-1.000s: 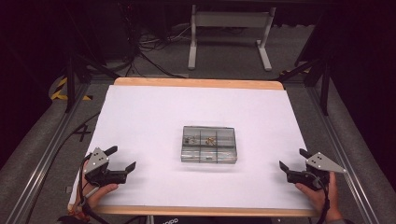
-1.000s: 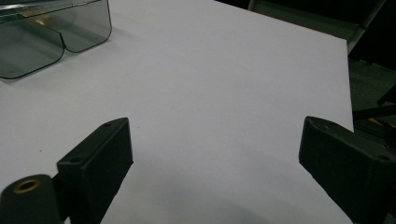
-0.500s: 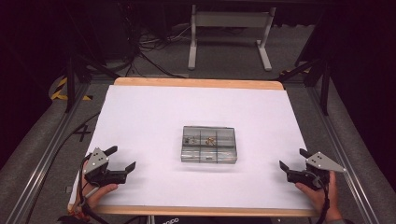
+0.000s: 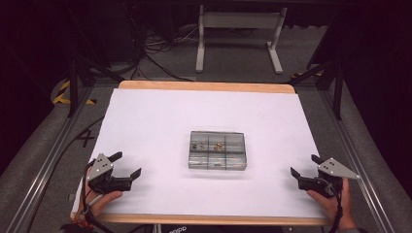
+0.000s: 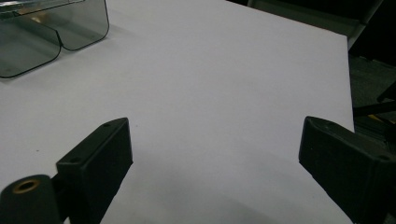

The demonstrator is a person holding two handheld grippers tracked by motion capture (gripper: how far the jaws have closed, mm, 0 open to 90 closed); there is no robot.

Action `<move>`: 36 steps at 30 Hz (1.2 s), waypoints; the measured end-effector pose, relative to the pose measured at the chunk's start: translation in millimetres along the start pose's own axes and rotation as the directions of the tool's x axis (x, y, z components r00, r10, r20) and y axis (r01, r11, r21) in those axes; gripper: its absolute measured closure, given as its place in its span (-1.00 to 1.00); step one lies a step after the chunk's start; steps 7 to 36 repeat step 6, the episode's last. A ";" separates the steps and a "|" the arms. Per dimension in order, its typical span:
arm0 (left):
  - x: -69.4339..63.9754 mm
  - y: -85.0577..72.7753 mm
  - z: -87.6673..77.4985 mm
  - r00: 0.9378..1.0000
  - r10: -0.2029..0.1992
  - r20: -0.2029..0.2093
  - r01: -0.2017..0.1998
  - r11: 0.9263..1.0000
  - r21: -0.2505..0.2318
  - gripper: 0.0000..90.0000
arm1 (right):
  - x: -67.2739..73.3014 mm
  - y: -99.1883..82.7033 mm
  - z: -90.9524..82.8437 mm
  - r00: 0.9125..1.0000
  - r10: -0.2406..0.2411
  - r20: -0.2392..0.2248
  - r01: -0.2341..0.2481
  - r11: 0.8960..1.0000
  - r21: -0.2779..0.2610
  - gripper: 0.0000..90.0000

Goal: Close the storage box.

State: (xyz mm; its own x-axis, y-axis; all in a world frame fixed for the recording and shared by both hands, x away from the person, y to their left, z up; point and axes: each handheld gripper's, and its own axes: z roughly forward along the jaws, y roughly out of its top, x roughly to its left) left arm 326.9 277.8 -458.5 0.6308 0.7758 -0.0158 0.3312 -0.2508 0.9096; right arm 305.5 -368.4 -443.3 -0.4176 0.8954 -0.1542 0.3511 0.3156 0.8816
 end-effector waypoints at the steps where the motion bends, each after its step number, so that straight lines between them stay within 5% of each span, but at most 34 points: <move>1: 0.0 0.0 0.2 1.000 -0.002 0.000 0.002 1.000 0.001 -0.84 | 0.0 0.0 0.0 1.000 0.000 0.000 0.000 1.000 0.000 -0.77; 36: 0.2 0.1 0.4 1.000 -0.006 -0.004 0.006 1.000 0.002 -0.84 | -0.4 0.0 -0.2 1.000 0.005 0.004 -0.005 1.000 0.003 -0.77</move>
